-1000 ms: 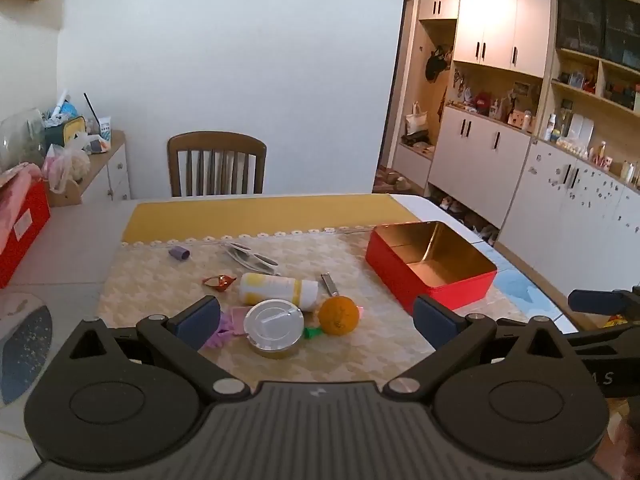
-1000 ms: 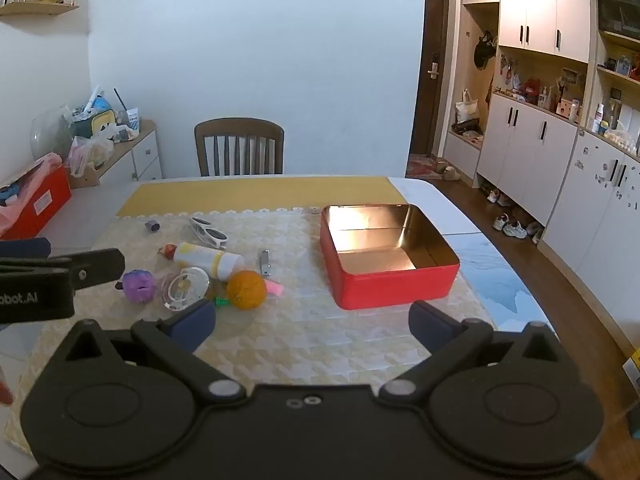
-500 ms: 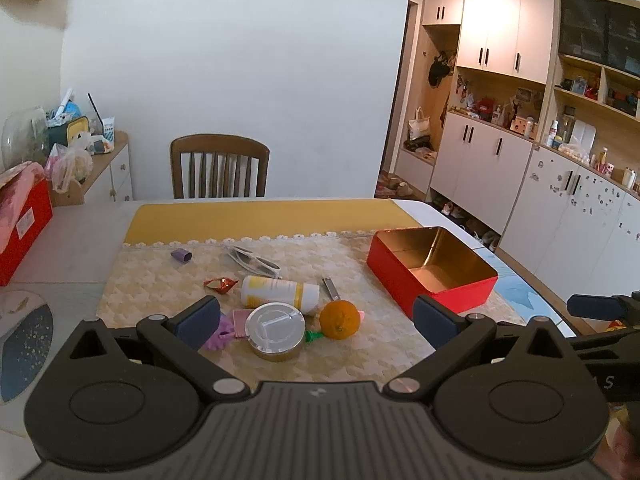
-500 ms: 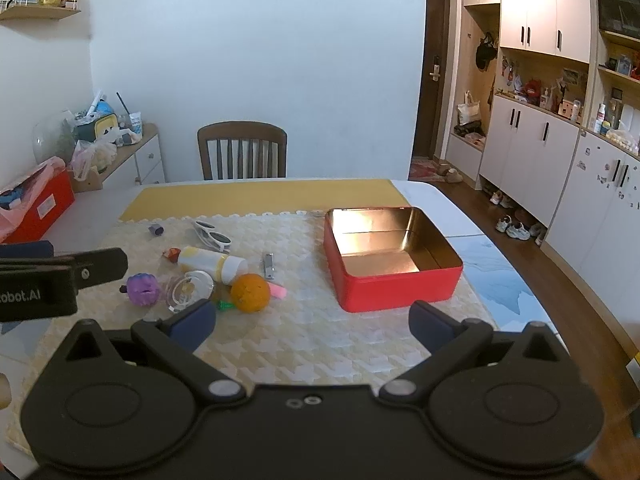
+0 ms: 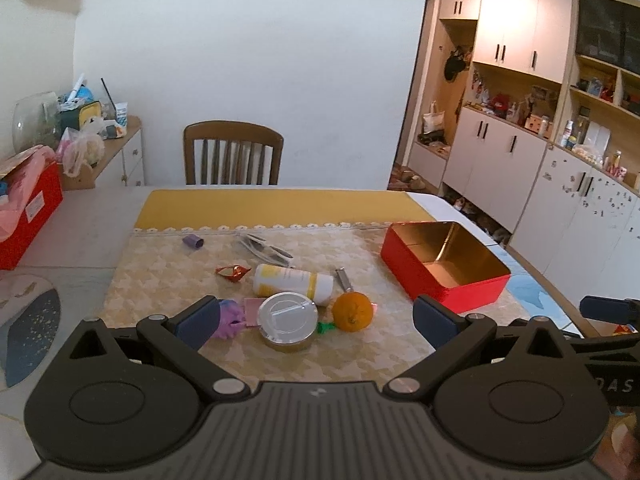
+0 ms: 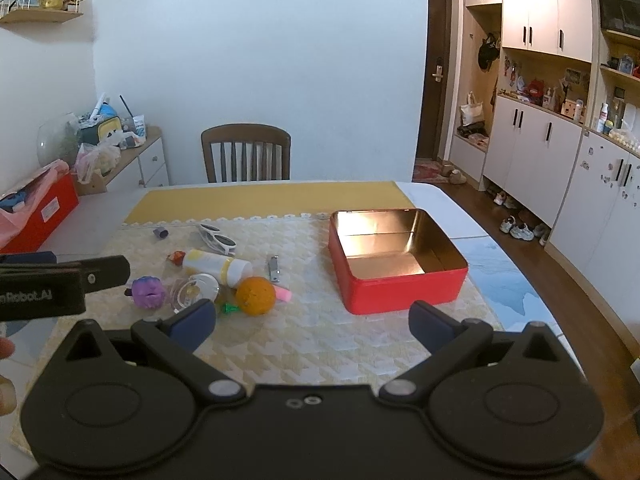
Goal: Organize rigid objects
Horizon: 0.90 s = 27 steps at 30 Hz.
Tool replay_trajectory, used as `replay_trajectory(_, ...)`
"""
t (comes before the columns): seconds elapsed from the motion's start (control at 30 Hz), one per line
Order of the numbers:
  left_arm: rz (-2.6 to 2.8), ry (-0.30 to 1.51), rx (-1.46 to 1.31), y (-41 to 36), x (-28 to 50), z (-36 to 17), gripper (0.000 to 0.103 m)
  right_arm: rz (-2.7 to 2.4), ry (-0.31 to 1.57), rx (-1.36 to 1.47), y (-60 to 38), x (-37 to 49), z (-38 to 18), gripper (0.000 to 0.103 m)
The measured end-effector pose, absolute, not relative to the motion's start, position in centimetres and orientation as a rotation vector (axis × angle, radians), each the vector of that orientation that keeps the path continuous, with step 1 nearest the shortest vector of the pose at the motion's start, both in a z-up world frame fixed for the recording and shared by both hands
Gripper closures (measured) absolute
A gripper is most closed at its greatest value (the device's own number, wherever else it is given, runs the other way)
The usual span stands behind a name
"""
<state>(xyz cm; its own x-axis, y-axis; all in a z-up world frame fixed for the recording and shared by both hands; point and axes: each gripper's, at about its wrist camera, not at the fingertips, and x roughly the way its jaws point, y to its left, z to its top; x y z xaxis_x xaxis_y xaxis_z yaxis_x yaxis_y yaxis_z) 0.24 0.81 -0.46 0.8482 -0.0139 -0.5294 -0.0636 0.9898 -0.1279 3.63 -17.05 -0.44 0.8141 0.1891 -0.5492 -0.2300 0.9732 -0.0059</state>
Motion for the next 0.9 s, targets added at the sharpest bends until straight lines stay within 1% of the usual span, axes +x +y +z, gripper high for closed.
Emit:
replay_trajectory(0.57, 0.049, 0.523, -0.110, 1.7, 1.0, -0.3, 0.000, 0.286, 0.572, -0.068, -15.9, 5.5, -0.8, 0.000)
replay_trajectory(0.7, 0.081, 0.510, -0.097, 1.7, 1.7, -0.8, 0.000, 0.313, 0.580, -0.067, -15.9, 6.4, -1.2, 0.001)
replay_trajectory(0.9, 0.076, 0.547, -0.133, 2.7, 4.0, -2.4, 0.000, 0.385, 0.618, -0.074, -15.8, 8.9, -2.4, 0.002)
